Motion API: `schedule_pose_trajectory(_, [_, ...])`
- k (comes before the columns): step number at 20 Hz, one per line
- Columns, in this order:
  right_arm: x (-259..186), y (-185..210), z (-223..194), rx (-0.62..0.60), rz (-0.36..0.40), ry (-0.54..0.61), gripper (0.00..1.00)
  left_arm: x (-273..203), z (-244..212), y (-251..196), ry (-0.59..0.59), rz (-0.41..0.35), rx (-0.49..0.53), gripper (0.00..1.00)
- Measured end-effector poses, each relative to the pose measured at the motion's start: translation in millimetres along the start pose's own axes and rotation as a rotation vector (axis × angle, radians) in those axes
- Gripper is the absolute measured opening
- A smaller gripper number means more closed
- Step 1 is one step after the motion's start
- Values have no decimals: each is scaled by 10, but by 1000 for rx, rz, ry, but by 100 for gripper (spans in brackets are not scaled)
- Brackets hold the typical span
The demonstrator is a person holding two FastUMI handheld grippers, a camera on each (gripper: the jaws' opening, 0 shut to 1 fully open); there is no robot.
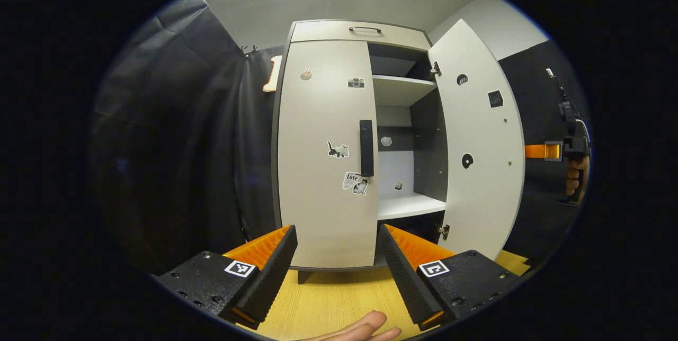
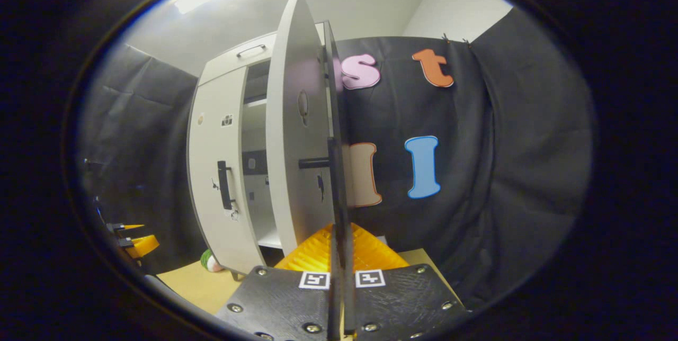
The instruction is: Open the right door of the double-door shoe cabinet with the right hand, and open the left door with the left hand.
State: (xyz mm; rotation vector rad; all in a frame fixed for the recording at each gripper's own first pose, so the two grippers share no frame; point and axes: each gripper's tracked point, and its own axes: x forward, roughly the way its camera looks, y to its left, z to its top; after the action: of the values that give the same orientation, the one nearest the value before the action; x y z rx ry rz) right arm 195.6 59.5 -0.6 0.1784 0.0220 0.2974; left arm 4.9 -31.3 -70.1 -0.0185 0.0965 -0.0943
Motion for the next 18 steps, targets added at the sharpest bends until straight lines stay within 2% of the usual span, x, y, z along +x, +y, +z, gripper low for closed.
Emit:
schedule_pose_trajectory(1, [-46,-25,34,-7,-23,-24,0,12,13,2,1,-3,-3,96])
schedule_pose_trajectory(2, [-99,-80,95,-39,-61,-58,5,32,46,-3,-4,-9,-1,96])
schedule_pose_trajectory(4, [-268,-146,182,-101,-122,-123,5,105,132,36,-16,-7,1,94])
schedule_pose_trajectory(6, [-467,34,233,-121,-126,-164,12,187,218,85,-25,6,-7,96])
schedule_pose_trajectory(8, [-731,213,270,-97,-125,-192,35,274,250,68,-8,-4,-23,96])
schedule_pose_trajectory(9, [-812,284,276,-79,-127,-192,41,311,257,64,0,-11,-27,96])
schedule_pose_trajectory(10, [-900,410,263,-60,-112,-190,39,349,267,46,5,-20,-29,96])
schedule_pose_trajectory(11, [-940,511,234,-46,-105,-178,57,386,288,30,6,-29,-31,96])
schedule_pose_trajectory(12, [-981,527,187,-29,-134,-153,75,427,315,17,5,-36,-32,96])
schedule_pose_trajectory(13, [-1002,634,134,-25,-133,-134,77,479,329,16,5,-39,-32,96])
schedule_pose_trajectory(14, [-1004,734,120,-34,-109,-123,96,529,355,23,5,-39,-32,96])
schedule_pose_trajectory(16, [-1025,994,74,-61,-62,-105,98,628,444,-5,-8,-56,-30,96])
schedule_pose_trajectory(18, [-1096,1082,12,-71,-66,-88,100,778,559,25,-29,-58,-39,96])
